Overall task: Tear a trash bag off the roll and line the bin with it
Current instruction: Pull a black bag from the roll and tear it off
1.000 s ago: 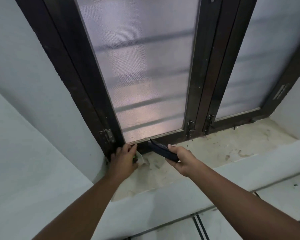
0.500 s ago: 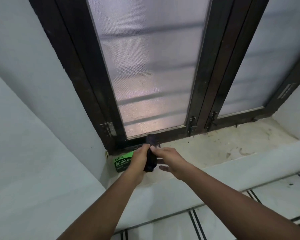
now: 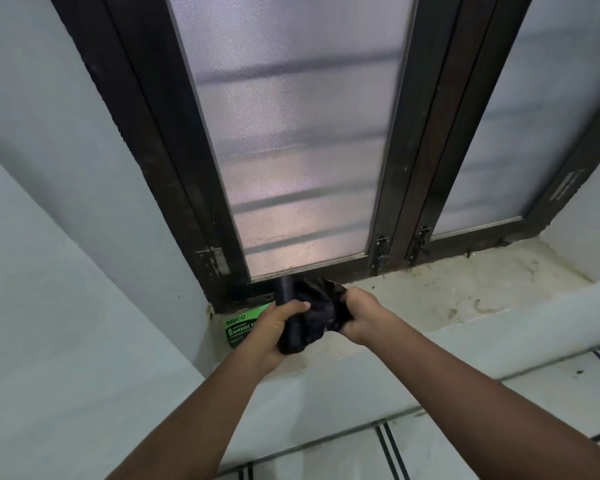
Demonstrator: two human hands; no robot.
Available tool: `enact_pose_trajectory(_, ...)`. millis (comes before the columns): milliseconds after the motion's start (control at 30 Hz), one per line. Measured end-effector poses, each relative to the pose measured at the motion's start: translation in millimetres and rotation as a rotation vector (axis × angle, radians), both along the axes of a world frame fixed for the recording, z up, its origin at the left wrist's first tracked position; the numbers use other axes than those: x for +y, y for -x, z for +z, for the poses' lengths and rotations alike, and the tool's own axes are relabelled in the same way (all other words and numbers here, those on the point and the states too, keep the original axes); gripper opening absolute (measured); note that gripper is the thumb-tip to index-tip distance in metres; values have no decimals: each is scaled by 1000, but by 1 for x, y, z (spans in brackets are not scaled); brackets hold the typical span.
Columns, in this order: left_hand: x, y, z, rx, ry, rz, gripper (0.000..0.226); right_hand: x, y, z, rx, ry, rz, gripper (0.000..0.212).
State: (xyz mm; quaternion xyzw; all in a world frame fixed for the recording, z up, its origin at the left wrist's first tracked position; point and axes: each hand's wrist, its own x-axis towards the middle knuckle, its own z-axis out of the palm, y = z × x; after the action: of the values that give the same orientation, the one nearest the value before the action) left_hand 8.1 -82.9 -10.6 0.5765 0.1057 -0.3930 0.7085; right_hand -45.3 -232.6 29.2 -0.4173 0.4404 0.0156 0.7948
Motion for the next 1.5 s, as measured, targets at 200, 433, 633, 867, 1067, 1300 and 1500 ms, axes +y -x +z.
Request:
enact_pose_trajectory(200,0,-8,7,22,-62,-21,58,-9,8,8,-58,-70,74,34)
enact_pose_trajectory(433,-5,-9,20,58,-14,-34,52,-13,12,-7,47,618,582,14)
enact_pose_trajectory(633,-7,-5,20,-38,-130,-84,60,-11,12,-15,9,394,366,26)
enact_pose_trajectory(867,-4,-5,18,-50,-123,-71,60,-17,11,-11,-37,164,168,16)
enact_pose_trajectory(1067,-1,-4,21,-81,-181,-66,33,-19,17,-20,18,429,404,33)
enact_pose_trajectory(1300,-1,-10,16,-112,-186,-57,51,-21,12,-24,-83,315,270,12)
enact_pose_trajectory(1500,-4,-9,16,-129,-193,-77,36,-20,12,-15,-94,354,224,52)
